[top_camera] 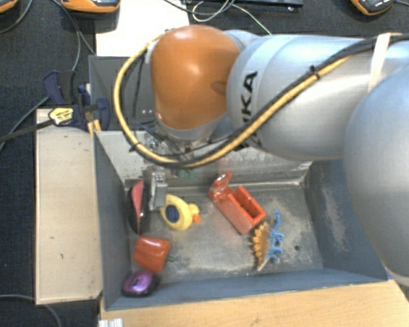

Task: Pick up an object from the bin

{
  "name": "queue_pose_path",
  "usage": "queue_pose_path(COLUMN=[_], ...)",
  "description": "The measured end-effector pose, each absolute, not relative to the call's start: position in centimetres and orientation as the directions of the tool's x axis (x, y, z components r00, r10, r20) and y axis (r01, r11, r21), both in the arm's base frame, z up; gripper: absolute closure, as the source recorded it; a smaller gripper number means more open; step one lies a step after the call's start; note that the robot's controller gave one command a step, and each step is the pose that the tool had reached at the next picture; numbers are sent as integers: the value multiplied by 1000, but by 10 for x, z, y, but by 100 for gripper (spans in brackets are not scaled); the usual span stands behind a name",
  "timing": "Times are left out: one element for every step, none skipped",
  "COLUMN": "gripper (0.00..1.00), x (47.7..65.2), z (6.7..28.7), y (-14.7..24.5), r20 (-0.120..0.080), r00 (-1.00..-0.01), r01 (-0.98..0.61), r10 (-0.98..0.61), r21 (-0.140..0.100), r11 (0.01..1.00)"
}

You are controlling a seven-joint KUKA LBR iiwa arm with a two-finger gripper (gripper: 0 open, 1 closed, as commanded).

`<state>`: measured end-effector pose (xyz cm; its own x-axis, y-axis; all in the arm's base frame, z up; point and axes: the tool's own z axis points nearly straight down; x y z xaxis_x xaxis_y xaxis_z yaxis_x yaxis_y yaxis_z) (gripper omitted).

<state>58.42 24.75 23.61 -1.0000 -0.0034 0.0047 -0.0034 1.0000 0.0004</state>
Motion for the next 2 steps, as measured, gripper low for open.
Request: queue_pose_path(gripper=[0,0], x=[586,584], z=[241,197], y=[246,239], r20=[-4,6], r00=[-1000,-985], r01=[4,-174], r10=[4,-174], r21=[2,1], r11=[1000,985])
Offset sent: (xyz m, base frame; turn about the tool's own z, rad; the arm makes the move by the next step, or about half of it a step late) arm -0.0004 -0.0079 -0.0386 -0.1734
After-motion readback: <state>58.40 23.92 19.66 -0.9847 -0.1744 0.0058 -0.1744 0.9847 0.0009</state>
